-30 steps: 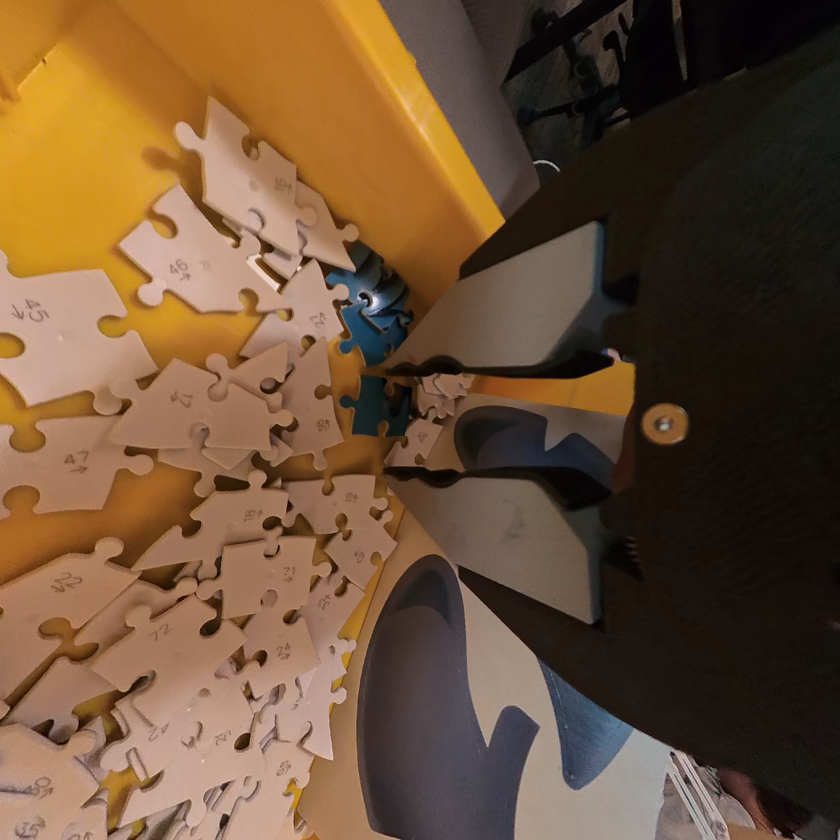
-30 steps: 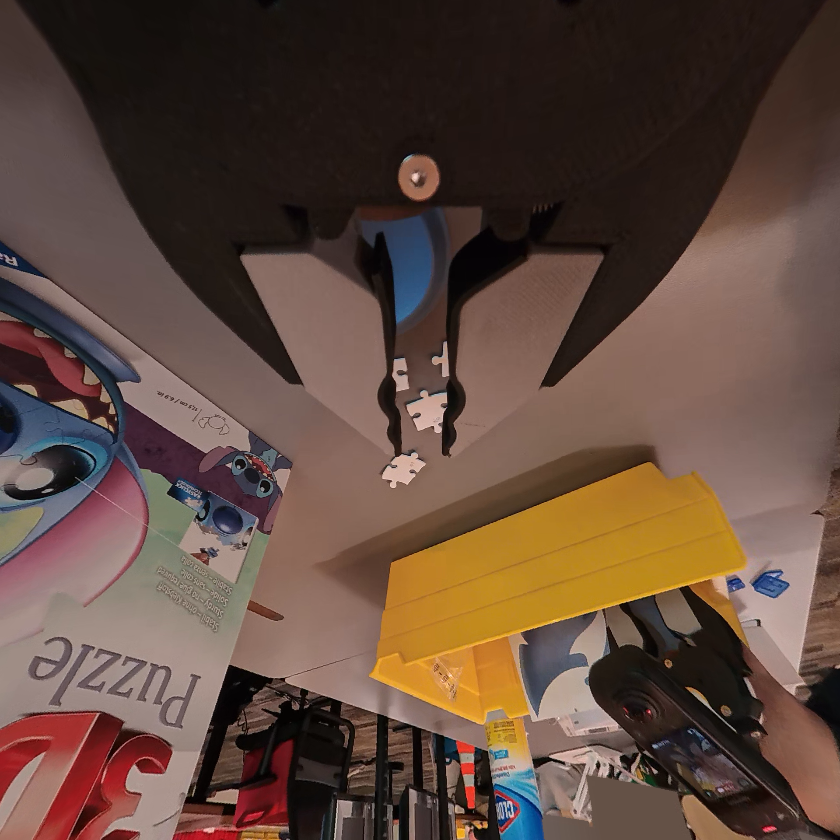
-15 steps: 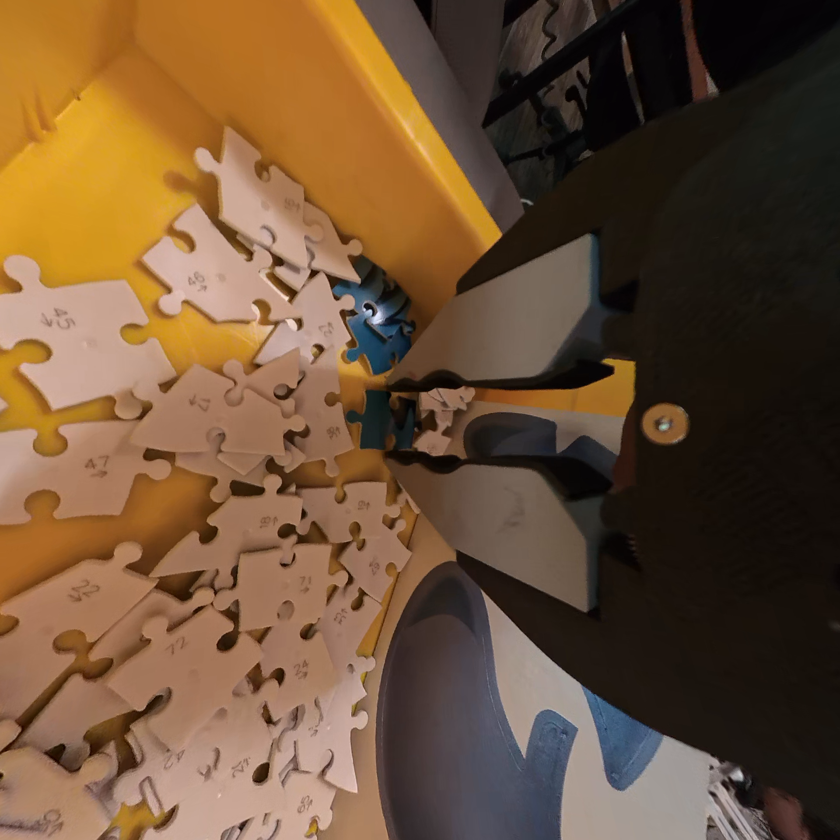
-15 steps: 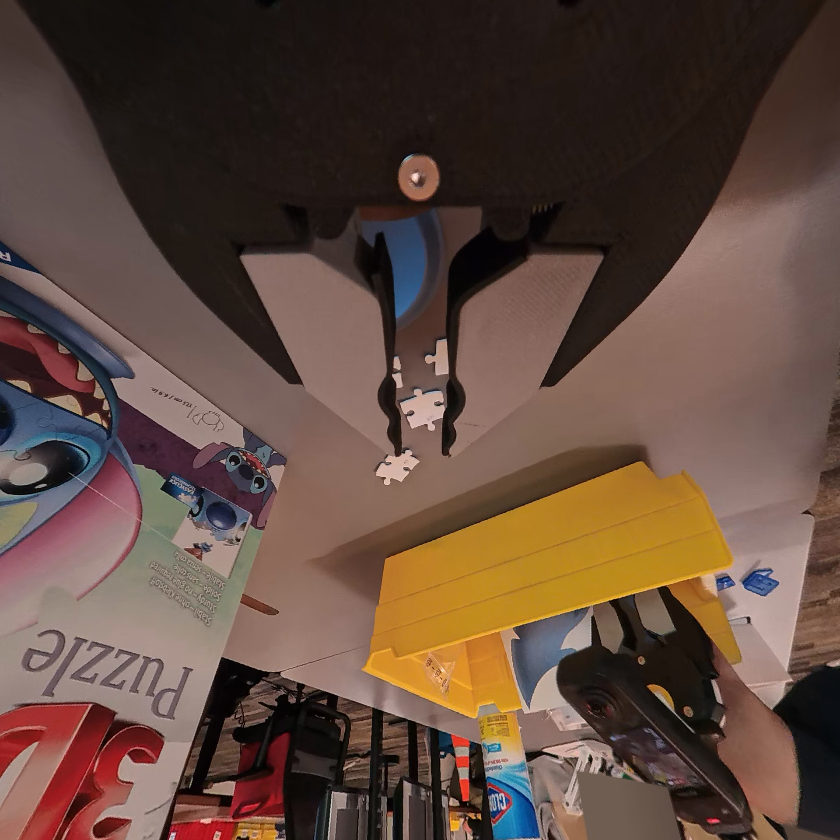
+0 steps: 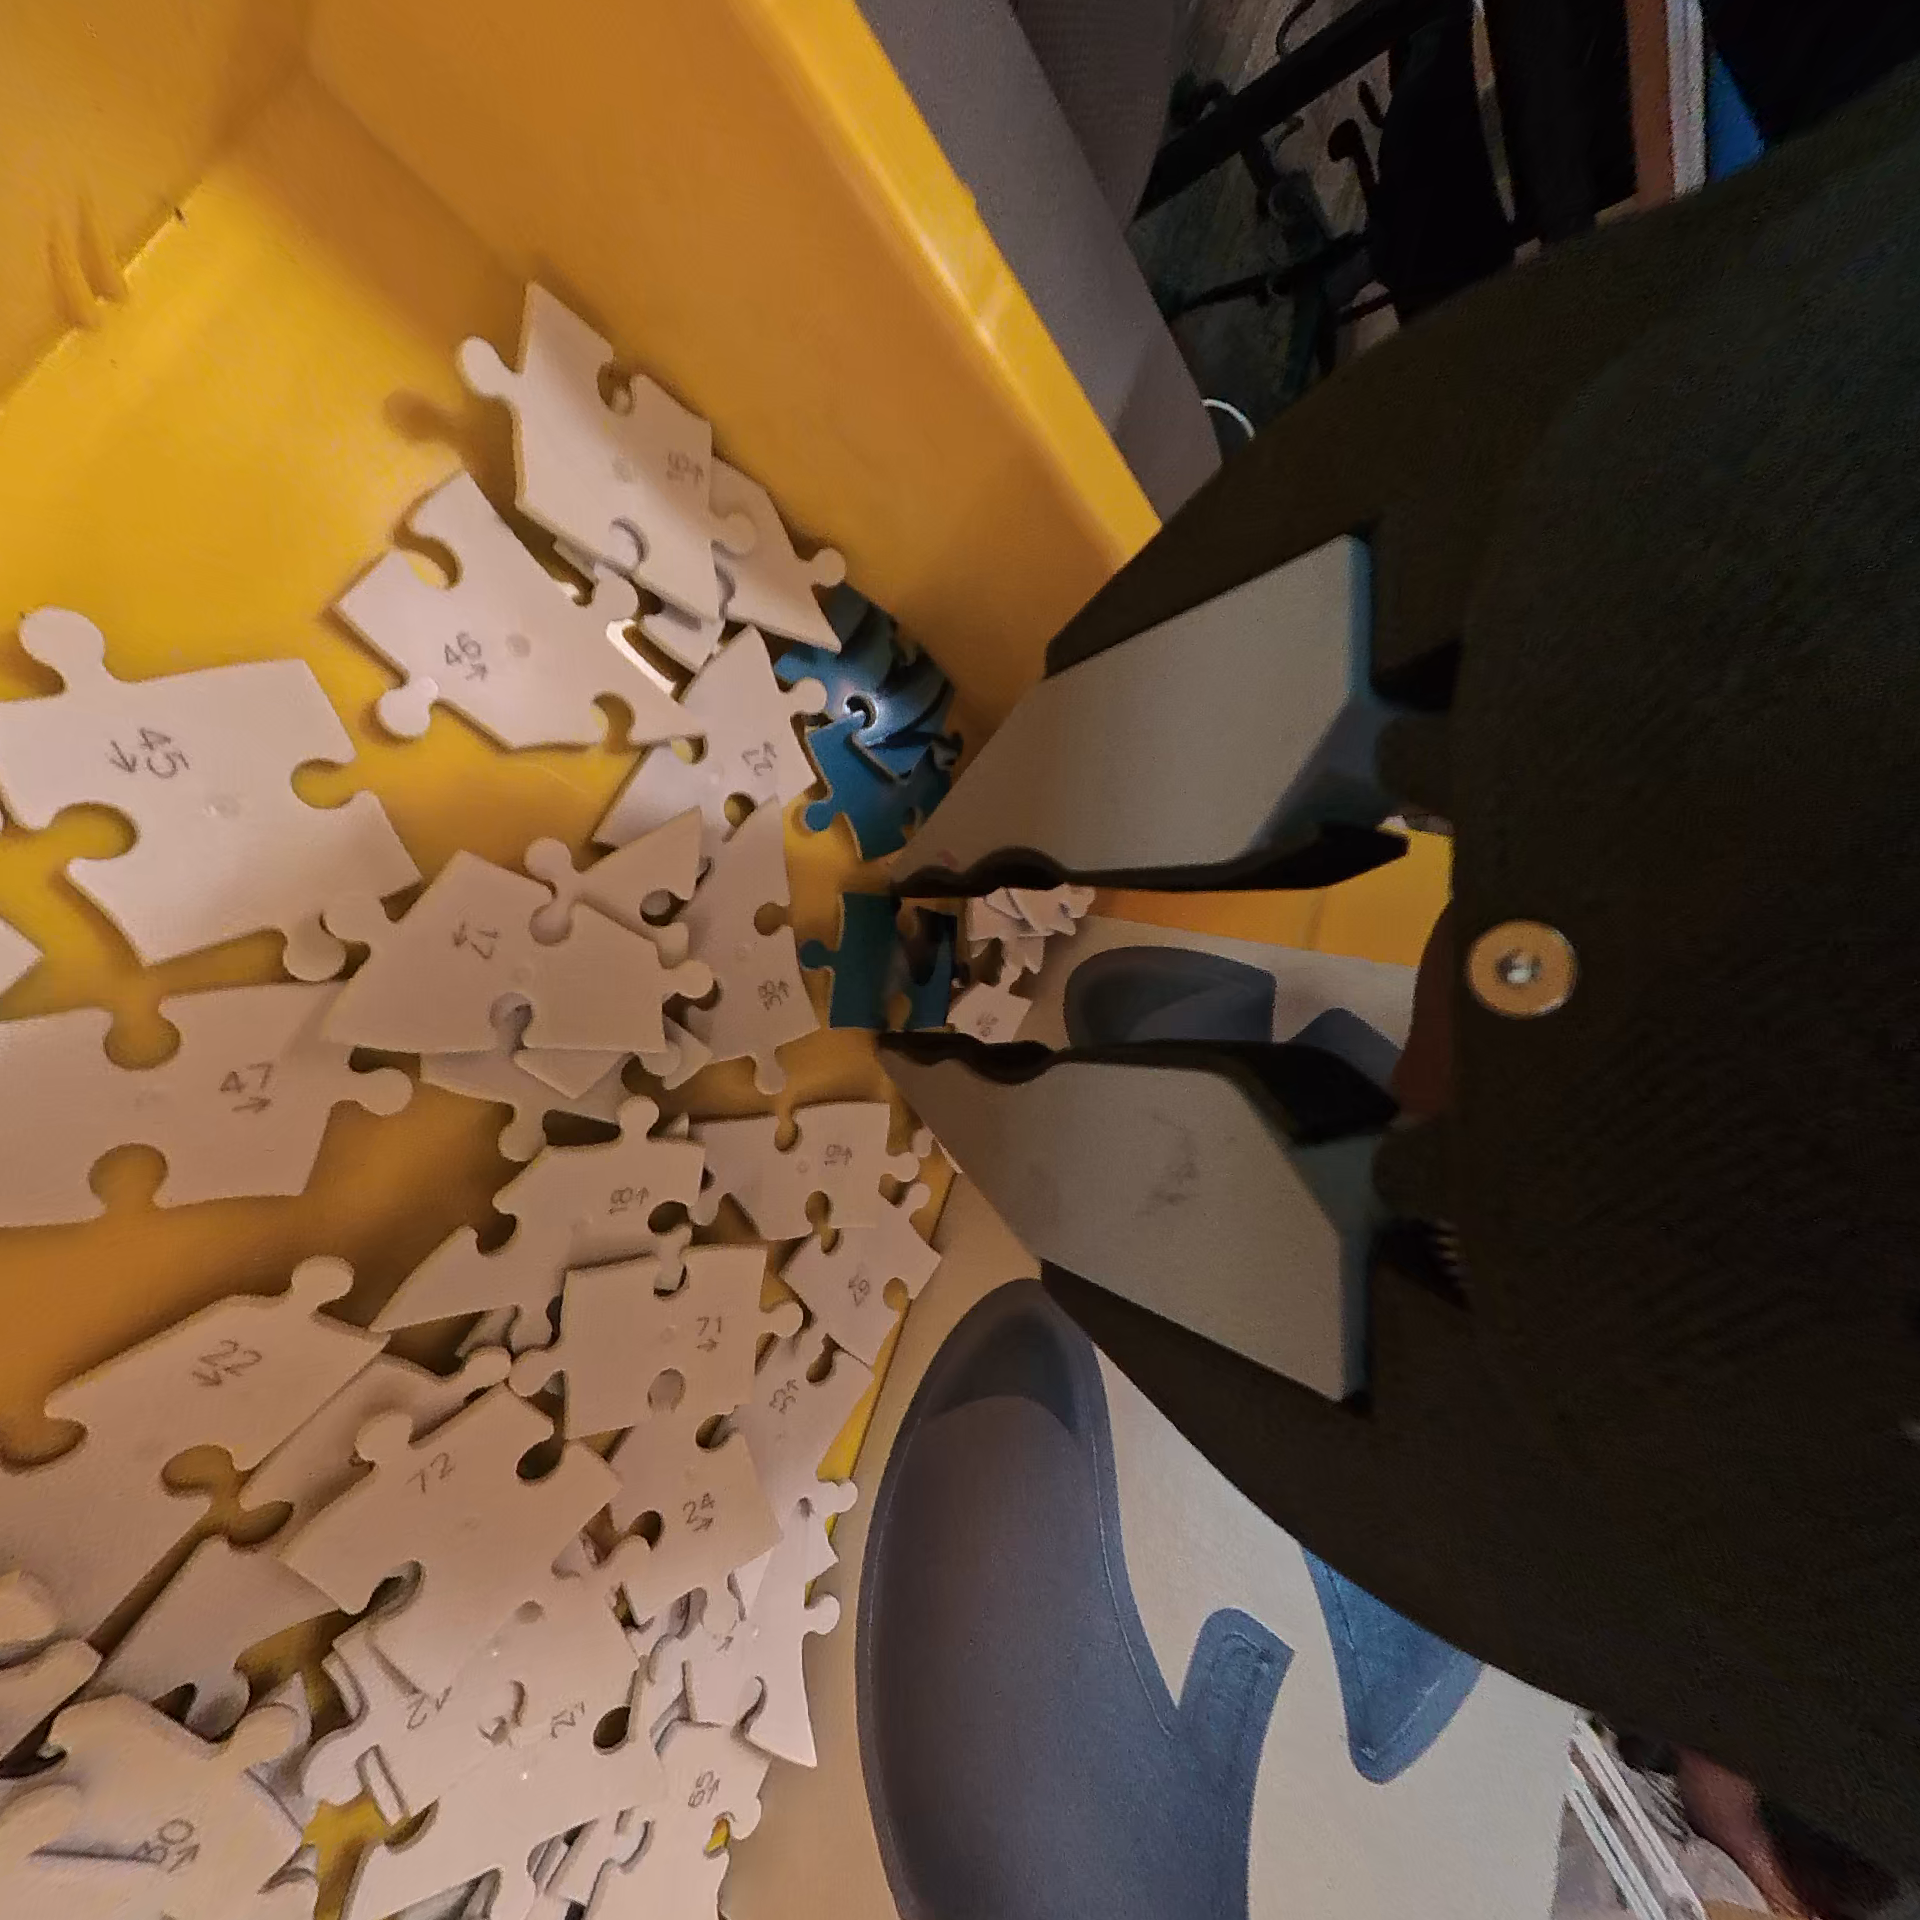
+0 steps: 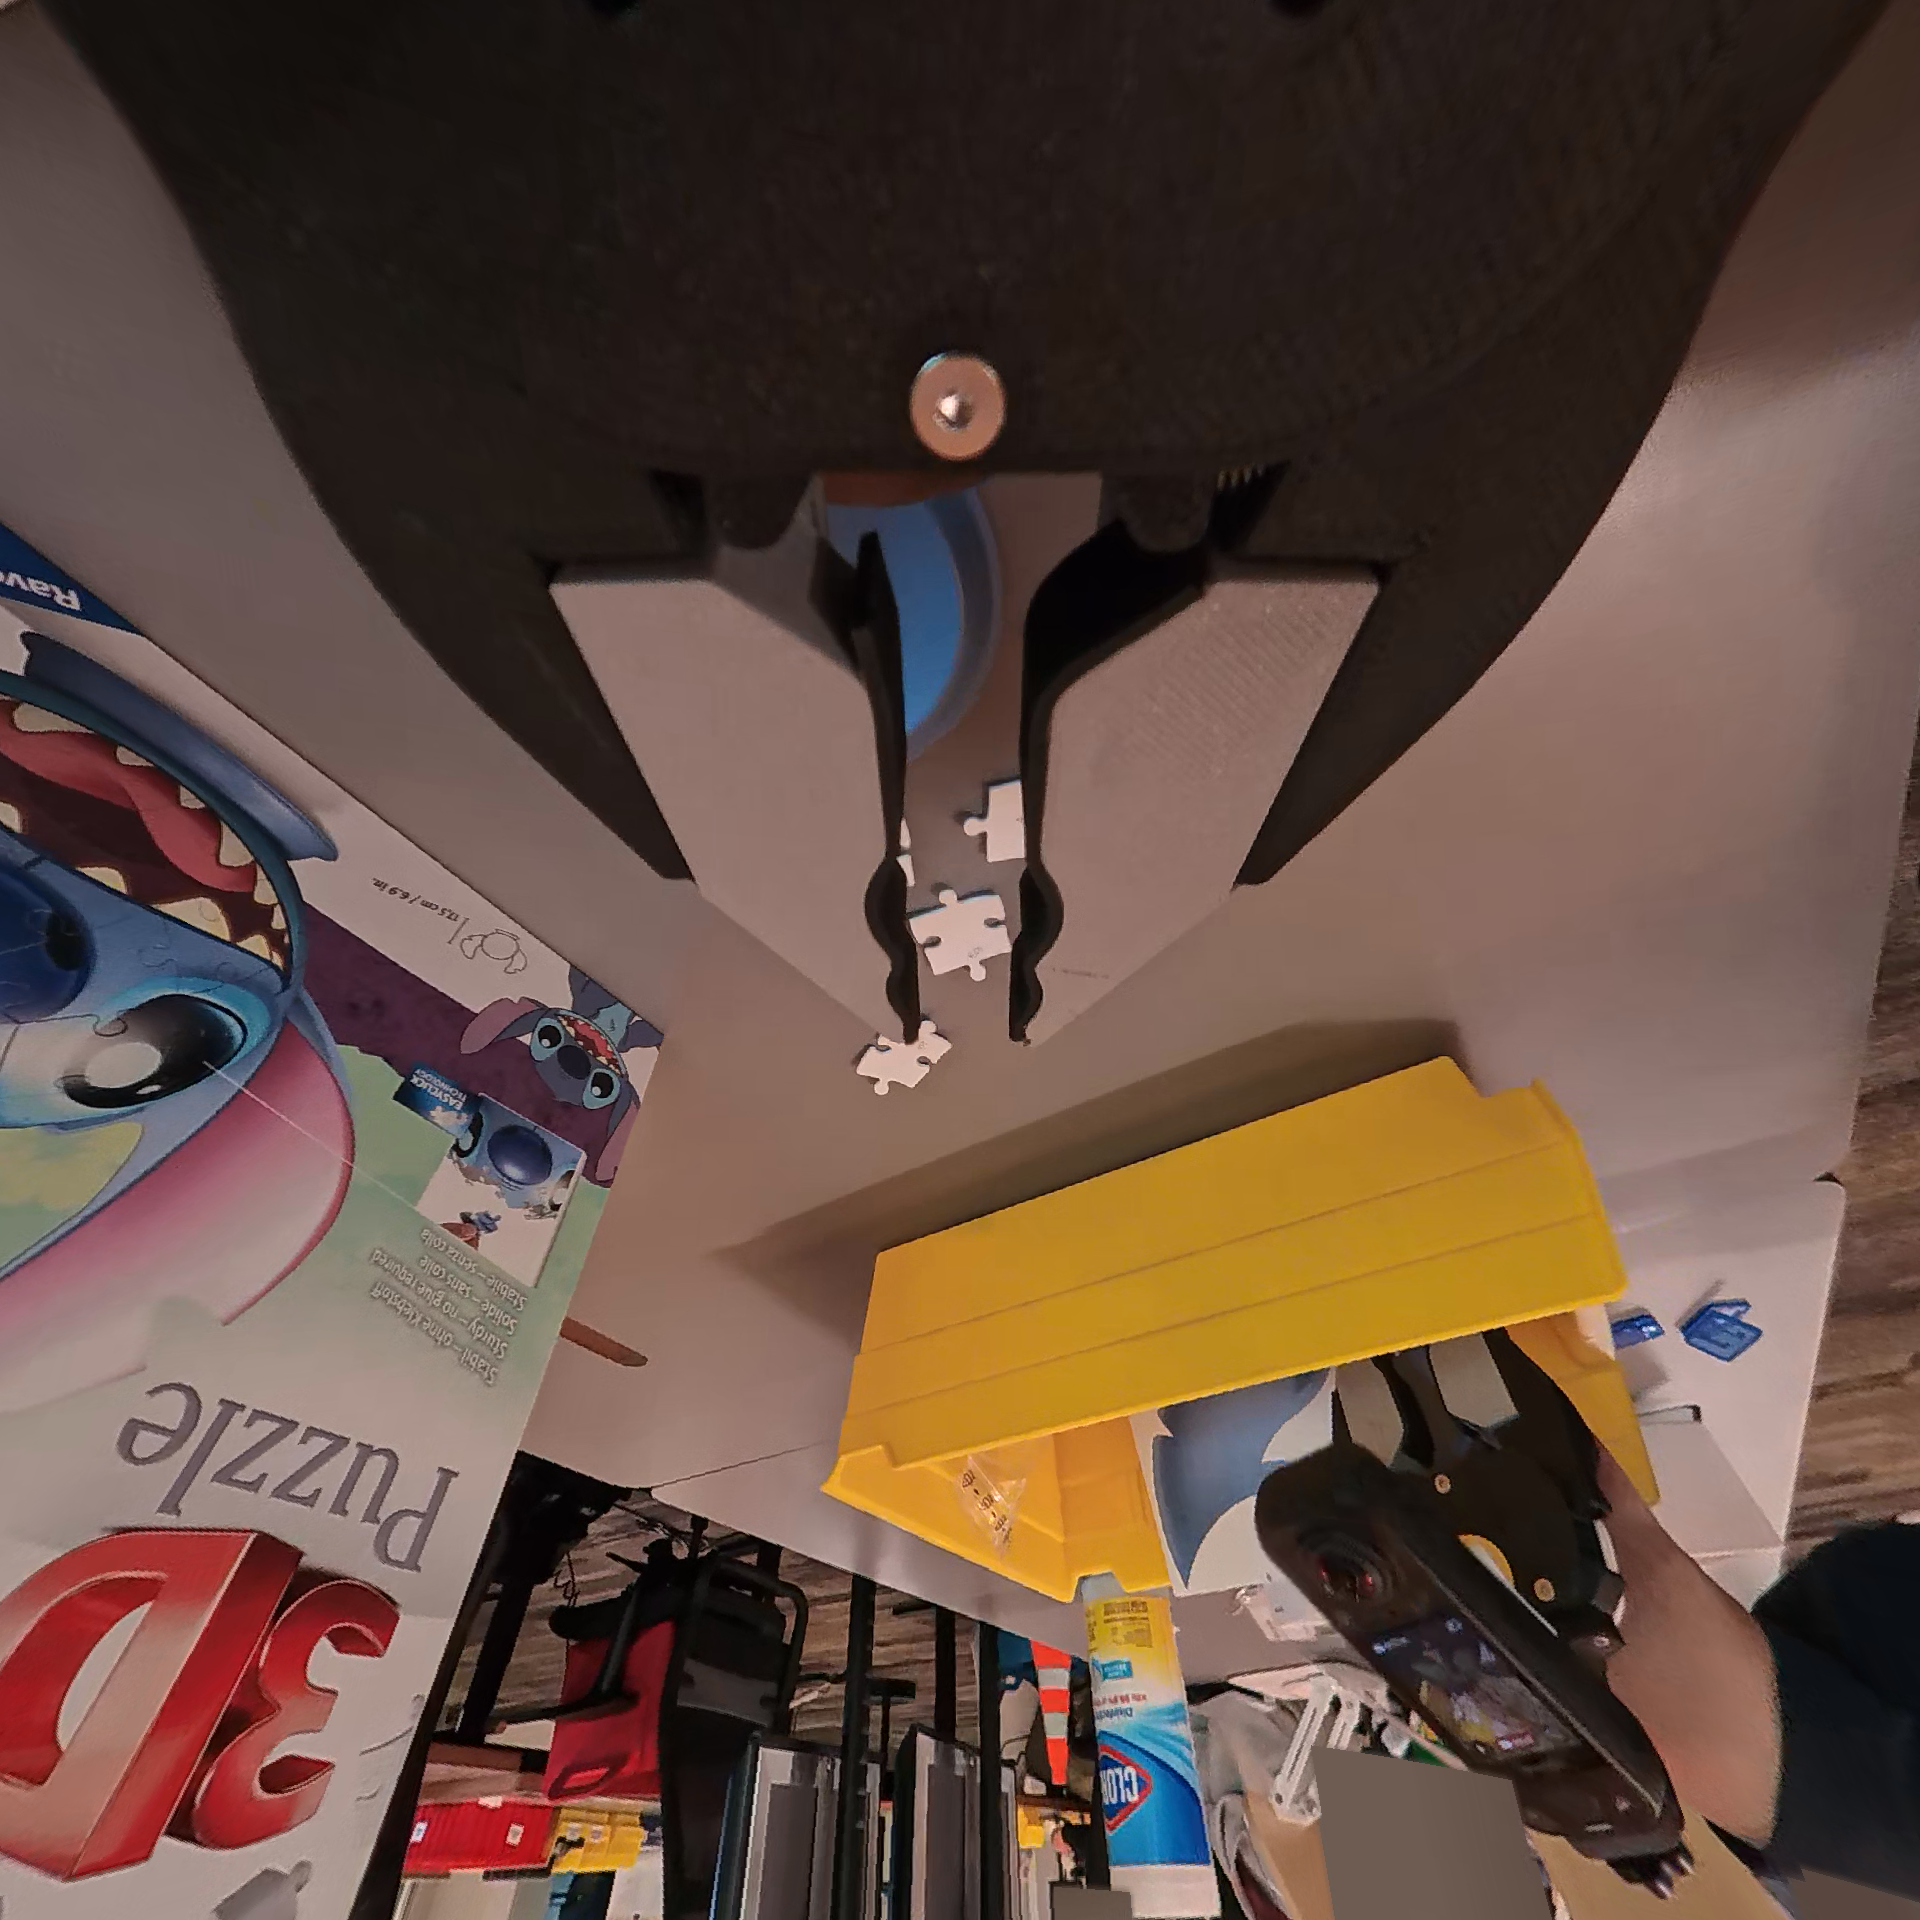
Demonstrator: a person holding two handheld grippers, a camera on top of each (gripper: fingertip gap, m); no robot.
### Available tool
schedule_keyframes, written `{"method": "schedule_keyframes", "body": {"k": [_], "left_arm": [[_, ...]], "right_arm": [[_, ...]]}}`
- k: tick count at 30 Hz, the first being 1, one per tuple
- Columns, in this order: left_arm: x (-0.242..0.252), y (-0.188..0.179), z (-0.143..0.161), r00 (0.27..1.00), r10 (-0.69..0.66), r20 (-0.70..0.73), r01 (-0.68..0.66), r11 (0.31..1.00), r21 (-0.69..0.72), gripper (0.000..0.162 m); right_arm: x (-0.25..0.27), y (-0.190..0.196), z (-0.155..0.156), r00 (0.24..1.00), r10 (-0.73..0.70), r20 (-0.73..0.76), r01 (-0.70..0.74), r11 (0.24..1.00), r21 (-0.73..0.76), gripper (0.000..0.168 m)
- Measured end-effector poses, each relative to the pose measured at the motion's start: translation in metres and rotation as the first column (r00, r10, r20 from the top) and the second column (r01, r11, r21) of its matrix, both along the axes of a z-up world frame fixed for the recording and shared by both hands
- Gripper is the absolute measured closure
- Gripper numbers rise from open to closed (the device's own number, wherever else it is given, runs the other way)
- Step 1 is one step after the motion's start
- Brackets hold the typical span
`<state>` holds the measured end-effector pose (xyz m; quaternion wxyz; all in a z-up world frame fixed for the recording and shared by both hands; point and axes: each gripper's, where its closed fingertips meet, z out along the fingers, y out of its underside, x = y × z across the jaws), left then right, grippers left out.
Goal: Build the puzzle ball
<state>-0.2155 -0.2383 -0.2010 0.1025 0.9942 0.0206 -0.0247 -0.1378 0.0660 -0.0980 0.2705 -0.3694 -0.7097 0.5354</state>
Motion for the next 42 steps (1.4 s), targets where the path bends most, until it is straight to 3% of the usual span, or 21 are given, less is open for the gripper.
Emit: {"method": "schedule_keyframes", "body": {"k": [1,3,11,17,20,22,25,28,30,33,42], "left_arm": [[0.001,0.004,0.000,1.000,0.010,0.009,-0.010,0.999,0.031,0.139],[0.001,0.021,0.000,0.998,0.065,0.023,-0.067,0.987,0.149,0.140],[-0.006,0.008,0.004,0.992,0.100,-0.077,-0.085,0.981,0.177,0.139],[-0.014,0.021,0.038,0.981,0.159,-0.113,-0.110,0.929,0.353,0.139],[-0.008,0.045,0.072,0.980,0.197,-0.039,-0.140,0.810,0.570,0.139],[0.013,0.074,0.105,0.989,0.116,0.096,-0.148,0.631,0.761,0.140],[0.057,0.097,0.166,0.929,-0.144,0.342,-0.287,0.305,0.908,0.140],[0.097,0.088,0.211,0.831,-0.477,0.286,-0.299,0.049,0.953,0.140],[0.109,0.081,0.227,0.781,-0.577,0.239,-0.331,-0.058,0.942,0.140],[0.111,0.080,0.236,0.732,-0.628,0.263,-0.401,-0.086,0.912,0.140],[0.116,0.088,0.236,0.715,-0.649,0.259,-0.394,-0.069,0.916,0.140]], "right_arm": [[0.000,0.001,0.000,1.000,-0.001,0.000,0.001,1.000,0.002,0.155],[0.002,0.002,-0.001,1.000,-0.003,0.000,0.003,1.000,0.000,0.155],[0.004,0.007,-0.001,1.000,-0.009,0.003,0.009,1.000,-0.019,0.155],[0.004,0.005,-0.004,1.000,-0.003,0.015,0.003,1.000,-0.015,0.155],[0.004,0.003,-0.005,1.000,0.003,0.016,-0.003,1.000,-0.011,0.155],[0.005,0.002,-0.006,1.000,0.008,0.018,-0.008,1.000,-0.009,0.155],[0.005,-0.001,-0.007,1.000,0.015,0.022,-0.015,1.000,-0.006,0.155],[0.006,-0.003,-0.007,1.000,0.023,0.021,-0.023,1.000,-0.001,0.155],[0.007,-0.004,-0.007,0.999,0.026,0.018,-0.026,1.000,0.002,0.155],[0.009,-0.005,-0.005,0.999,0.031,0.013,-0.031,1.000,0.001,0.155],[0.013,-0.010,-0.003,0.999,0.054,0.004,-0.054,0.999,-0.001,0.155]]}}
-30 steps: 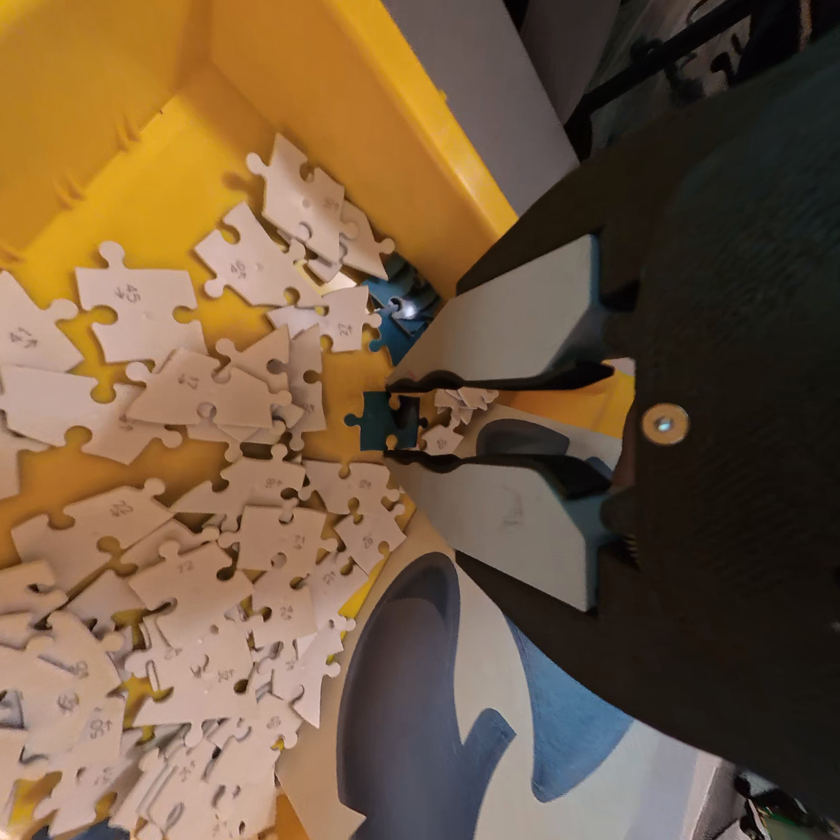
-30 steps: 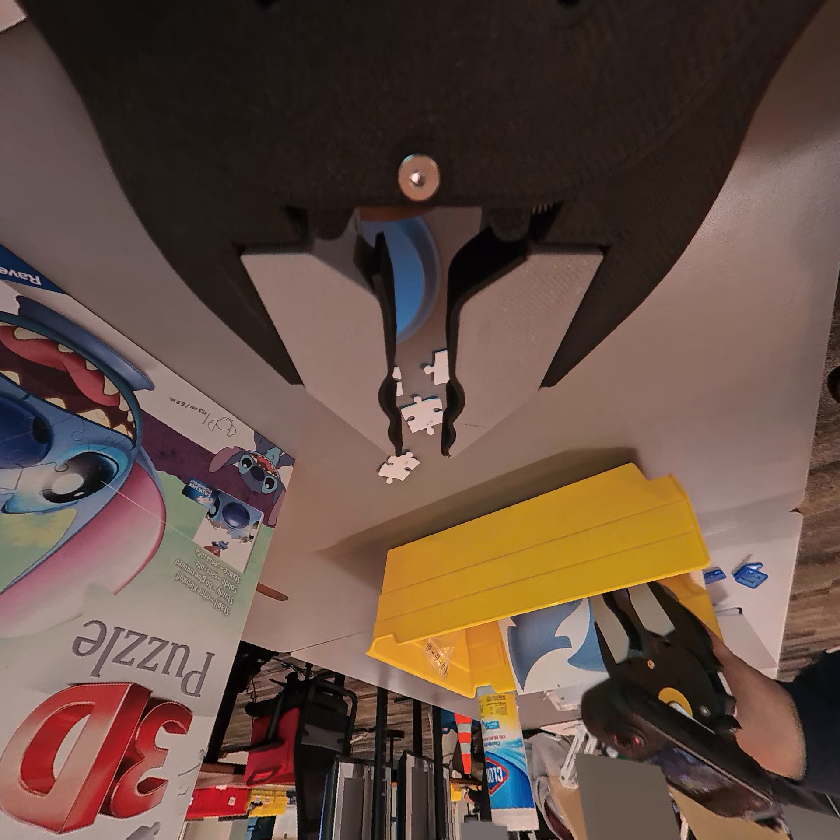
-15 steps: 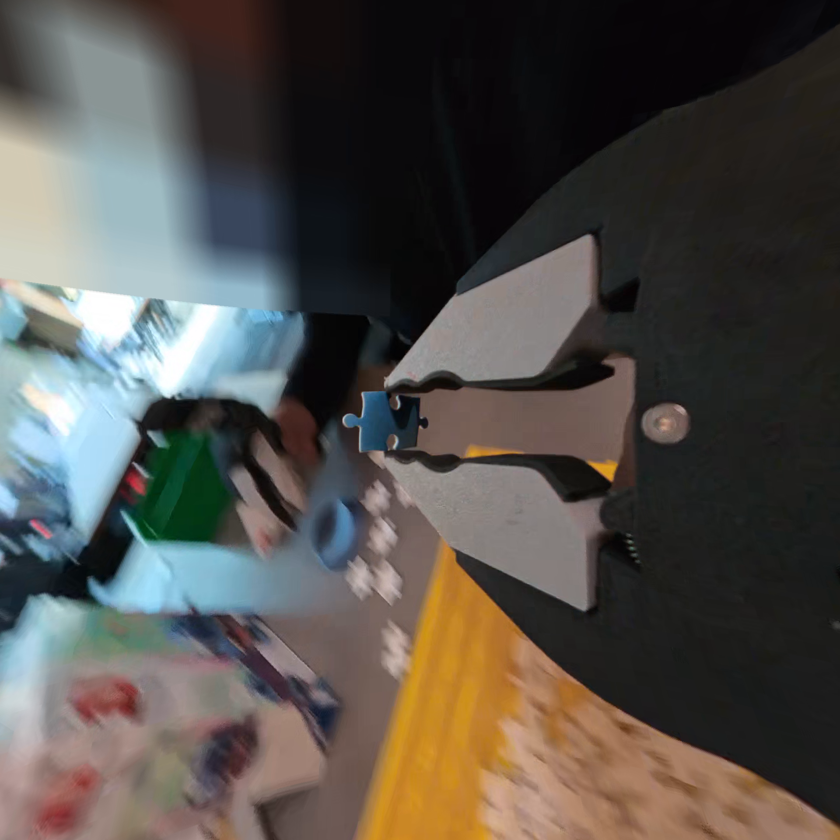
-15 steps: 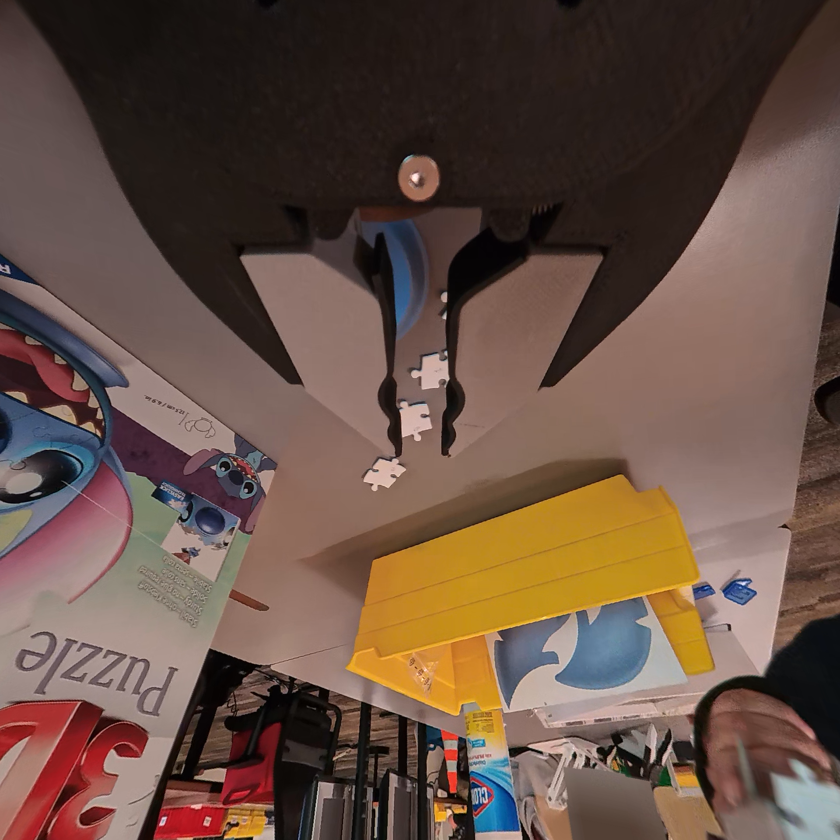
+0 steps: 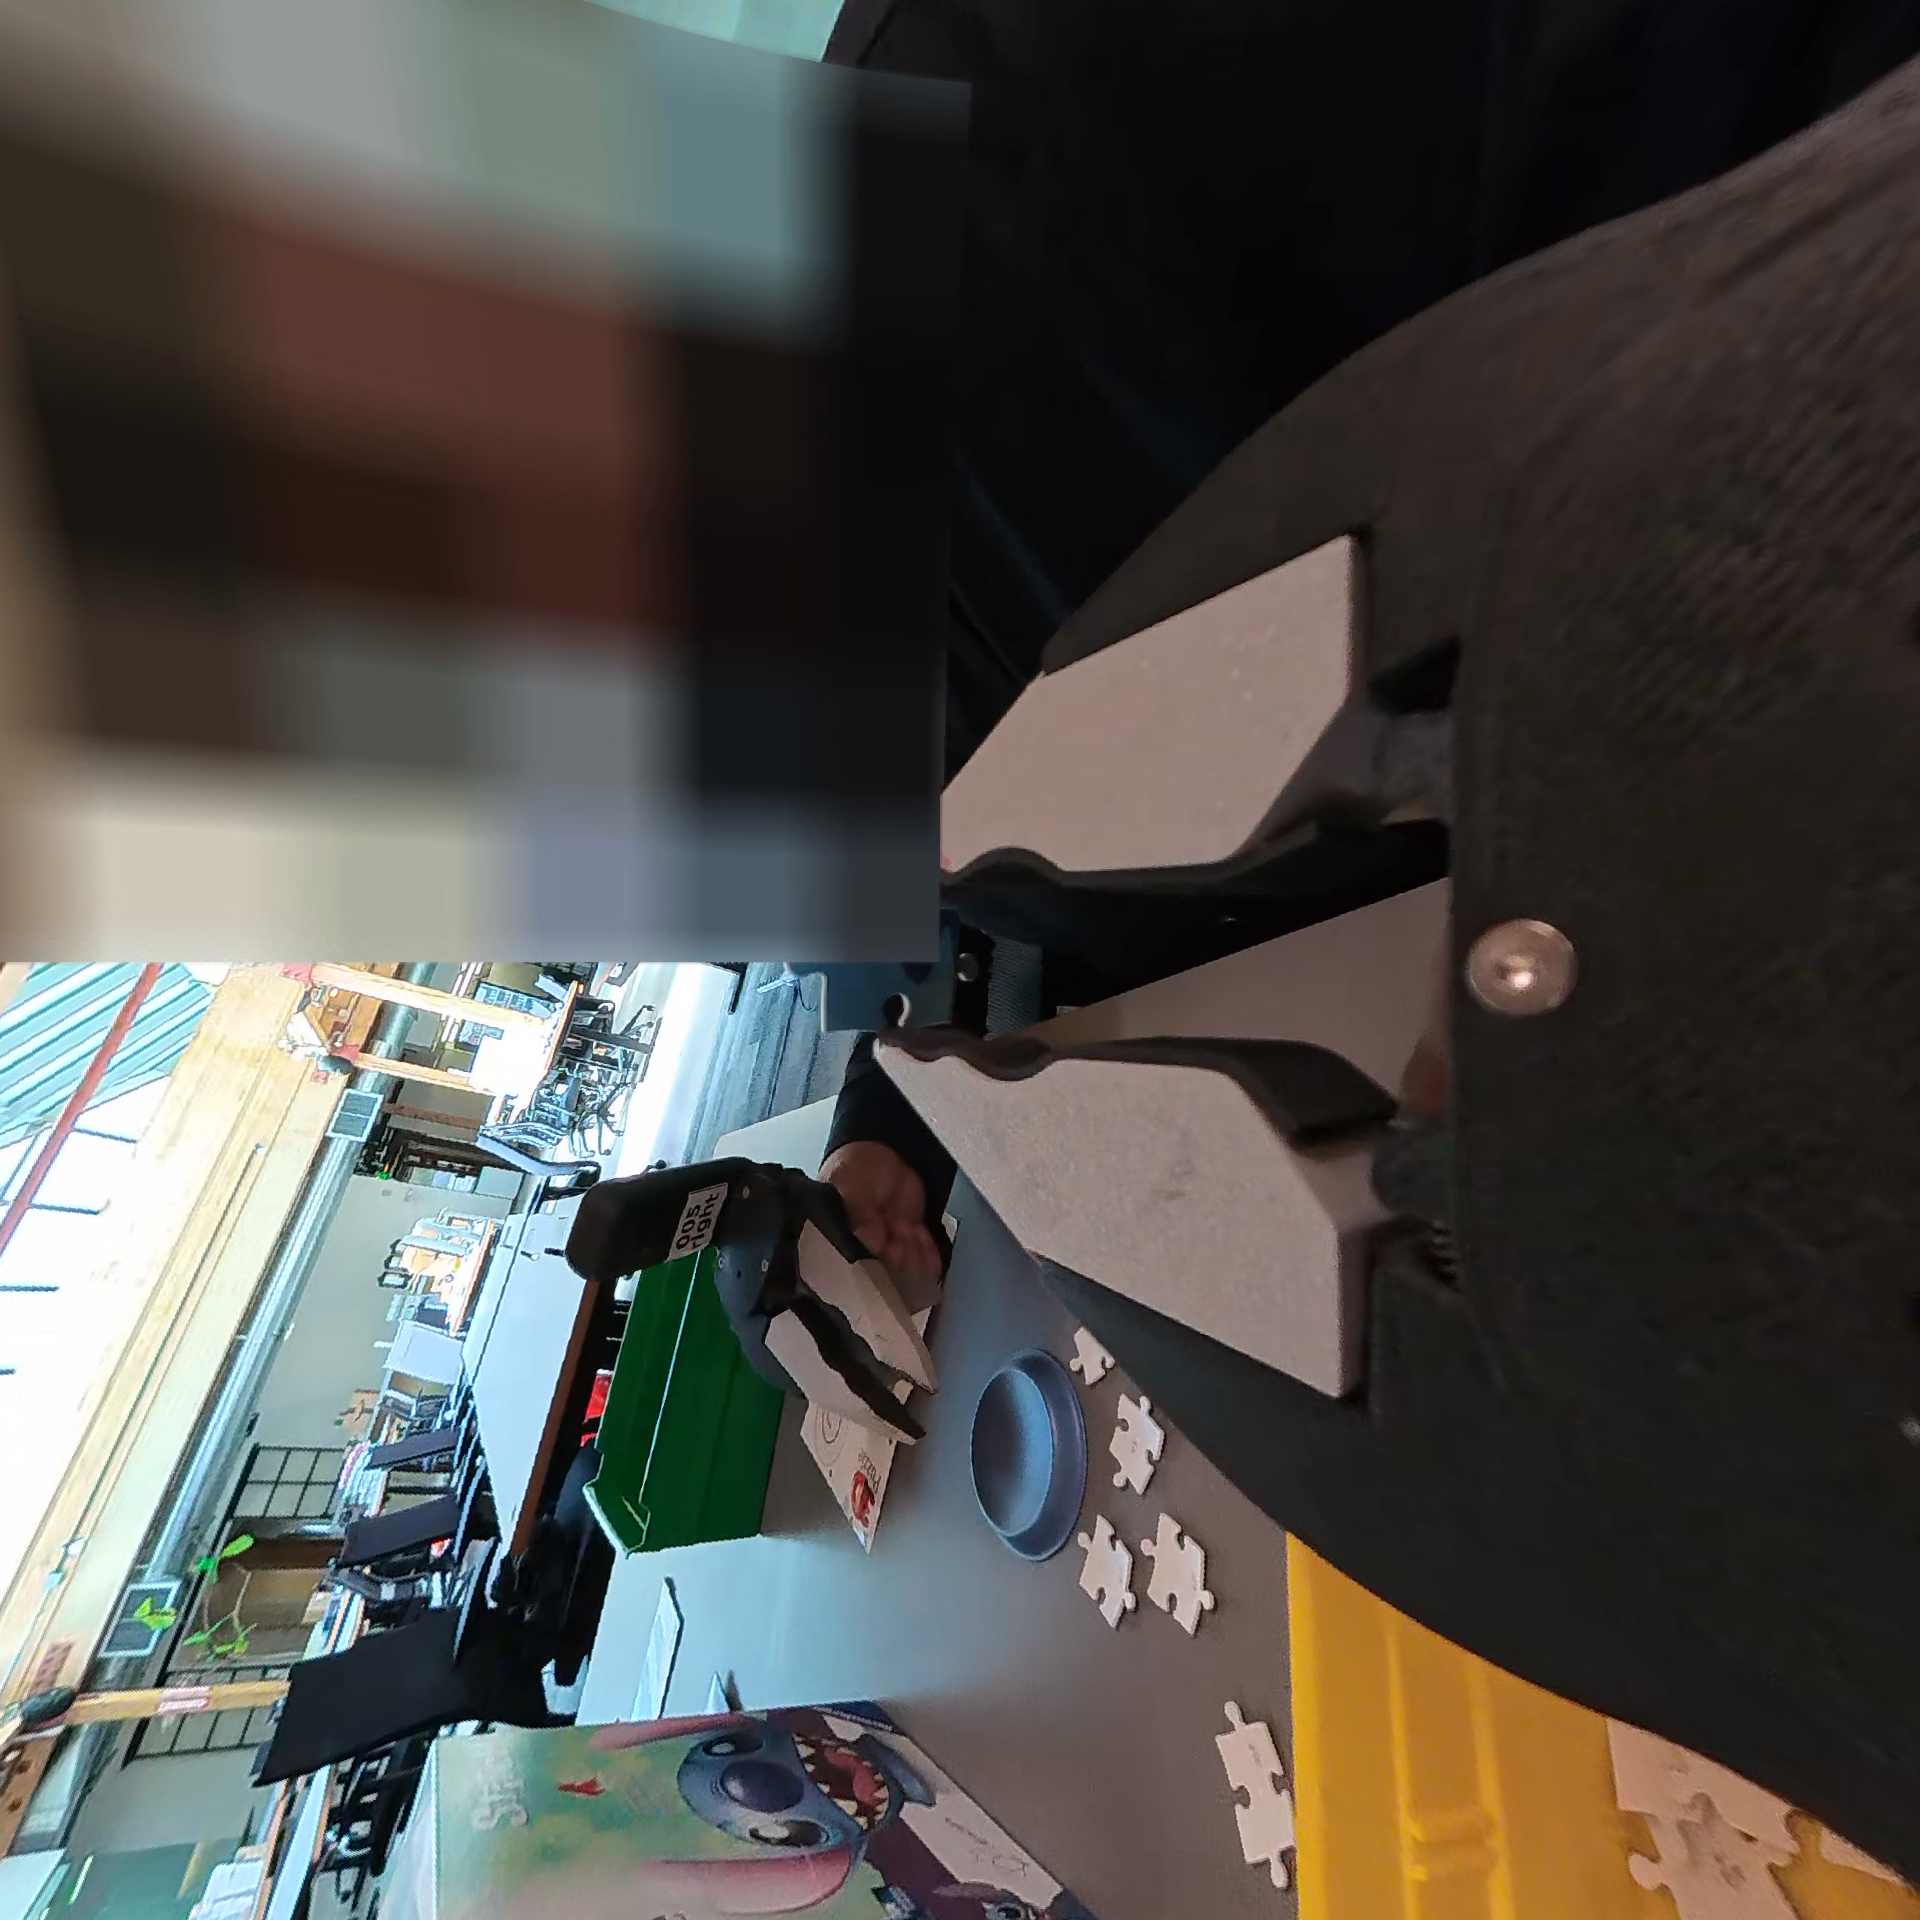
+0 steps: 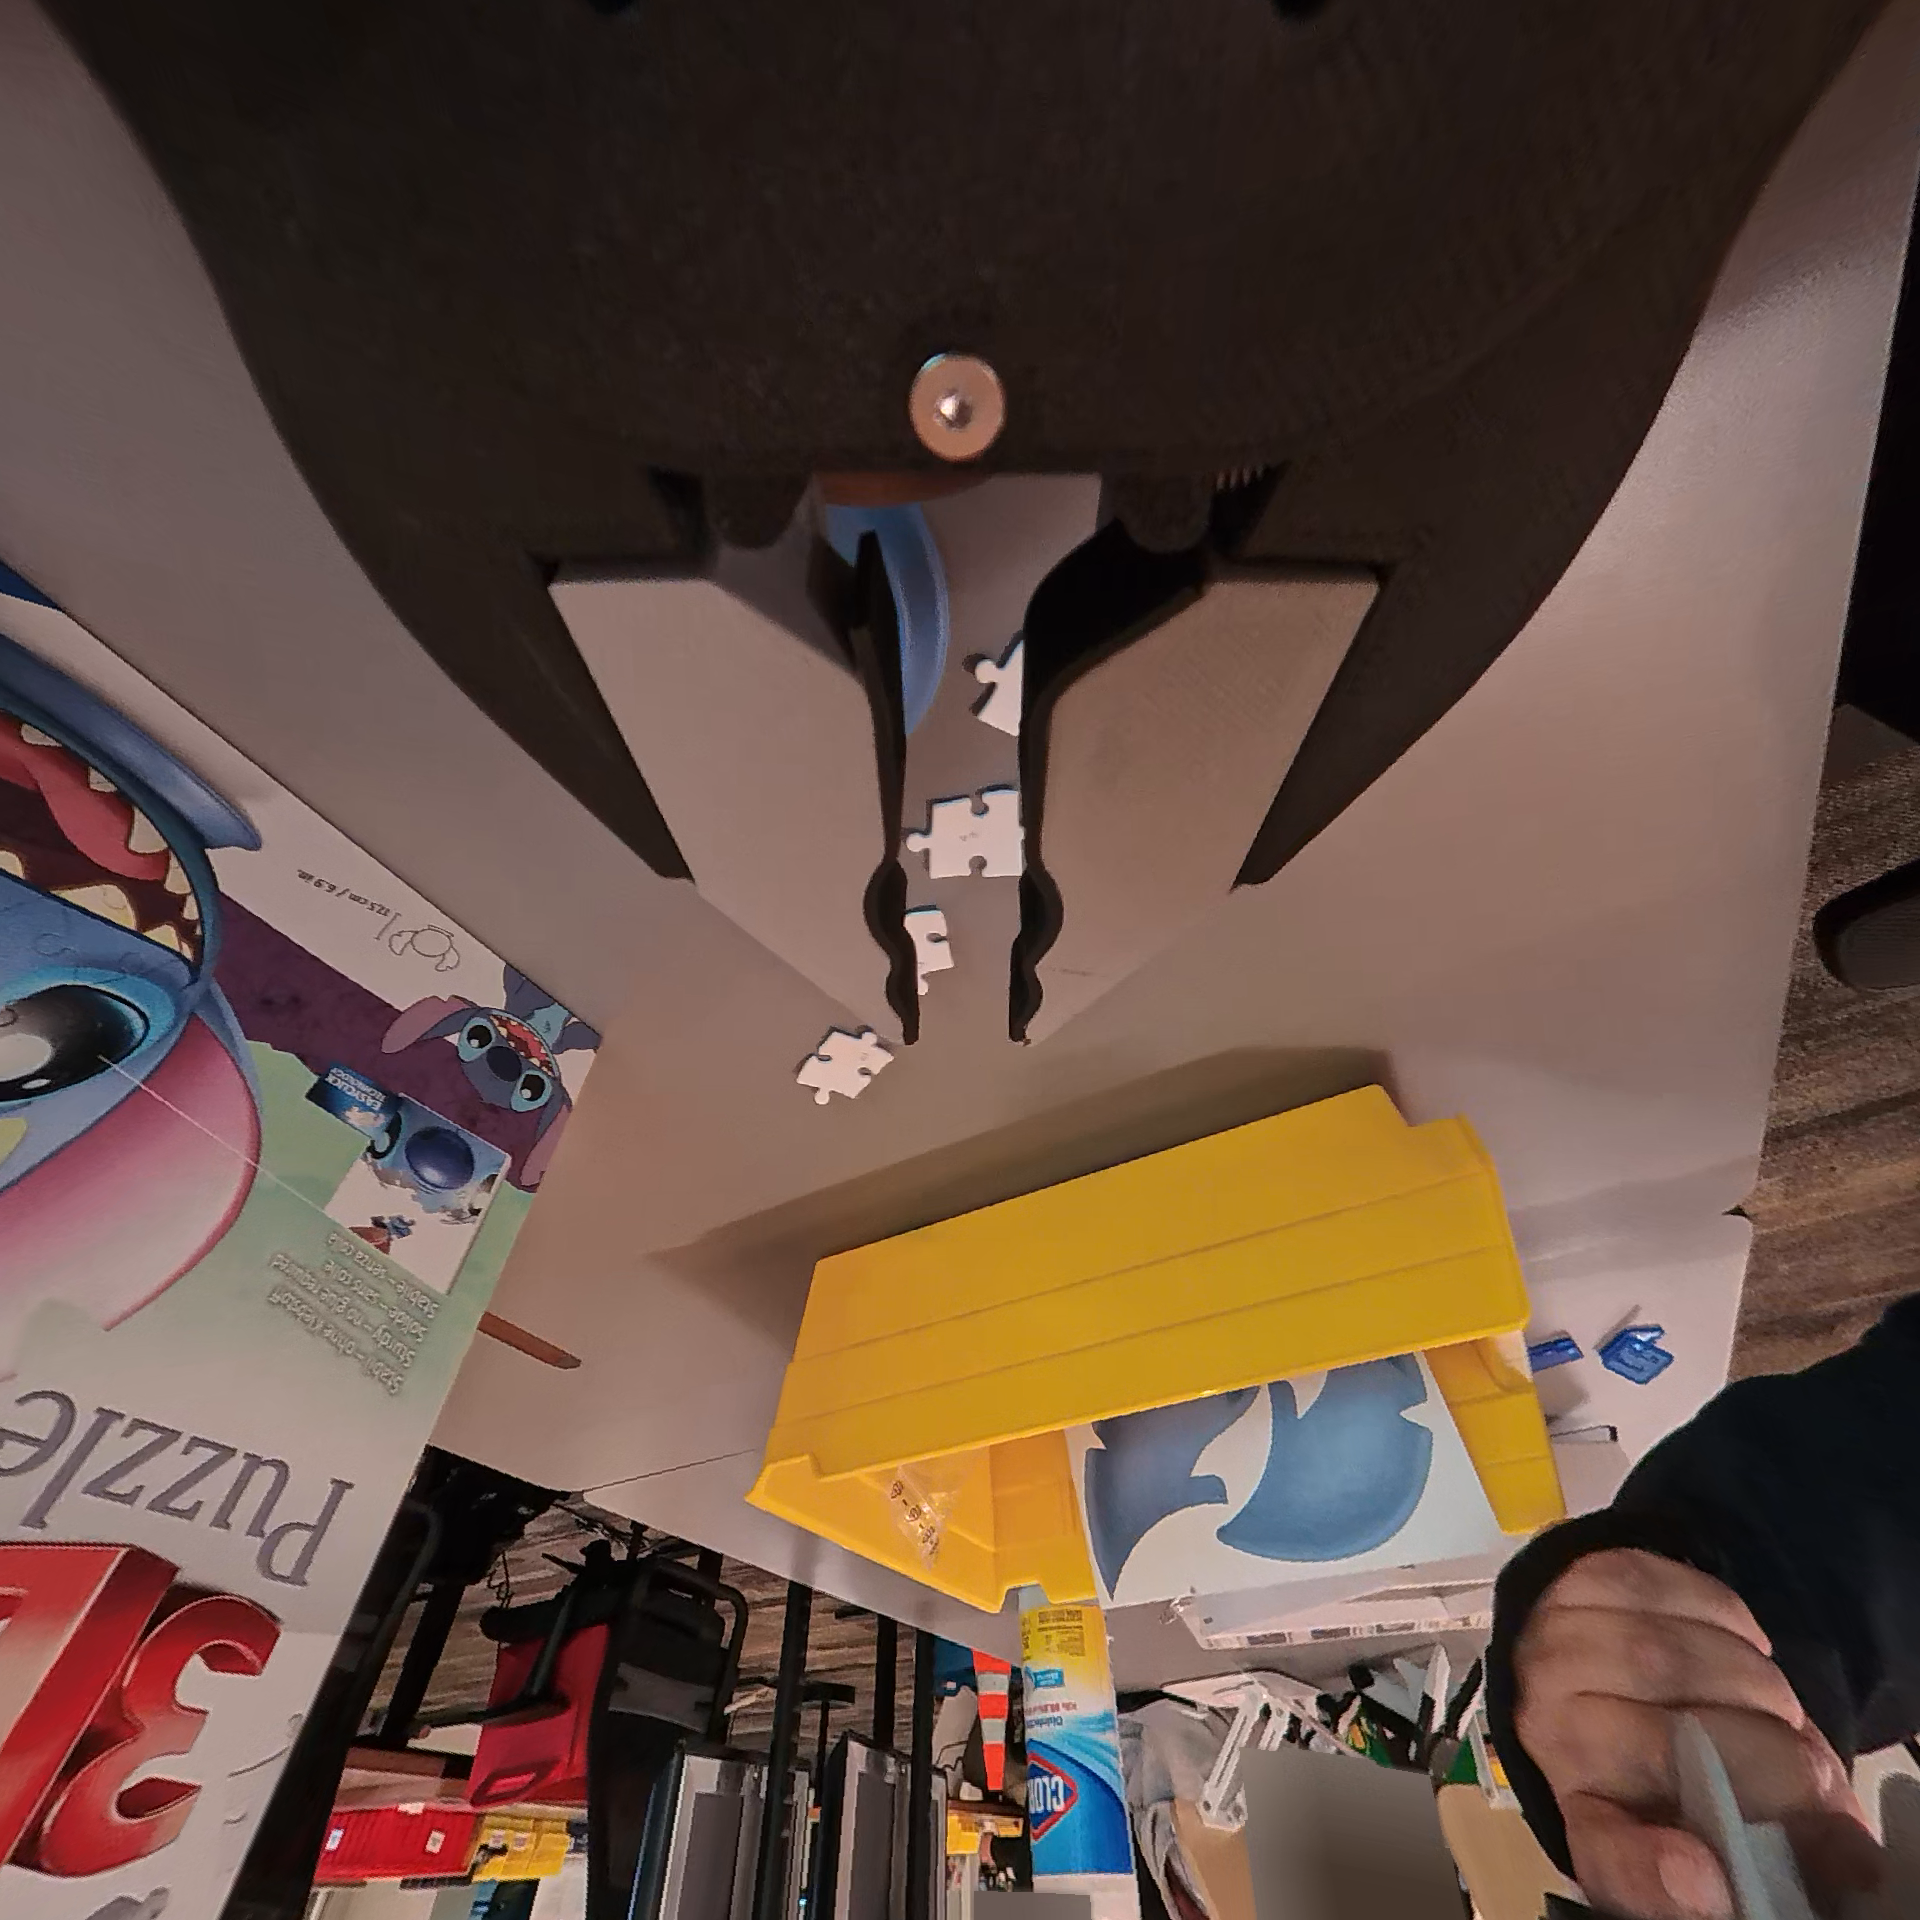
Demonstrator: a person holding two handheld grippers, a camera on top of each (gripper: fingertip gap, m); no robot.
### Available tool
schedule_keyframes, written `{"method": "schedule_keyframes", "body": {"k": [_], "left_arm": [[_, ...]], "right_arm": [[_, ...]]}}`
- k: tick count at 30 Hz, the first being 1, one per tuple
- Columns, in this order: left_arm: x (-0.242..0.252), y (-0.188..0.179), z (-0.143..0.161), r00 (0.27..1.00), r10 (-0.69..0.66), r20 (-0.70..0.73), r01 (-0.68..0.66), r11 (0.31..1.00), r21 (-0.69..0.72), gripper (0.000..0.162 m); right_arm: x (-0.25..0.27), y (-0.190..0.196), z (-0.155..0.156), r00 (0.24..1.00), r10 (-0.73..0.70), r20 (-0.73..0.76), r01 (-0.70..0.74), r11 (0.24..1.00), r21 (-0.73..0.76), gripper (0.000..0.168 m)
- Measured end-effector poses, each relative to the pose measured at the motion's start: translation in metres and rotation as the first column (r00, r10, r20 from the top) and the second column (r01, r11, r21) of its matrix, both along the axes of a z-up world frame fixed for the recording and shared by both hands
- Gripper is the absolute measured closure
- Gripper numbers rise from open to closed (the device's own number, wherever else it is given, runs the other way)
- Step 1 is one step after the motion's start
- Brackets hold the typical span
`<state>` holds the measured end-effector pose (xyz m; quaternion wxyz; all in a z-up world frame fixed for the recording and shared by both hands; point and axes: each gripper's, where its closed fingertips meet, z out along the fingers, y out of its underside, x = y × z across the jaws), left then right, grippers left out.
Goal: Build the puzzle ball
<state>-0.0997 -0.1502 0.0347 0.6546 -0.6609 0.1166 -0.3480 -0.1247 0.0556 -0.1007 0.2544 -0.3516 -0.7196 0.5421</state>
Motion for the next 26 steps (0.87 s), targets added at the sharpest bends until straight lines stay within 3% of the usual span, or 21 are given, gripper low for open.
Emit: {"method": "schedule_keyframes", "body": {"k": [7,13,17,19,22,24,26], "left_arm": [[-0.002,0.008,-0.009,0.999,0.022,-0.026,-0.022,0.999,-0.031,0.140],[-0.022,0.025,-0.023,0.949,0.224,-0.224,-0.244,0.968,-0.066,0.140],[-0.006,0.034,-0.016,0.932,0.236,-0.274,-0.241,0.970,0.016,0.140],[0.005,0.043,-0.016,0.921,0.244,-0.304,-0.232,0.970,0.074,0.140],[0.023,0.056,-0.017,0.899,0.264,-0.349,-0.214,0.961,0.175,0.140],[0.032,0.062,-0.014,0.877,0.314,-0.364,-0.224,0.937,0.269,0.140],[0.040,0.066,-0.012,0.863,0.344,-0.370,-0.223,0.916,0.333,0.140]], "right_arm": [[0.004,-0.009,-0.003,0.999,0.037,0.001,-0.037,0.999,0.013,0.154],[0.006,-0.015,-0.007,0.998,0.062,0.011,-0.062,0.998,0.022,0.154],[0.013,-0.039,0.006,0.984,0.172,0.042,-0.165,0.976,-0.141,0.154],[0.023,-0.063,0.025,0.948,0.310,0.063,-0.276,0.907,-0.319,0.155],[0.039,-0.086,0.067,0.870,0.492,0.021,-0.387,0.709,-0.590,0.149],[0.047,-0.094,0.090,0.811,0.585,-0.021,-0.426,0.565,-0.707,0.151],[0.054,-0.102,0.101,0.756,0.653,-0.044,-0.451,0.471,-0.758,0.152]]}}
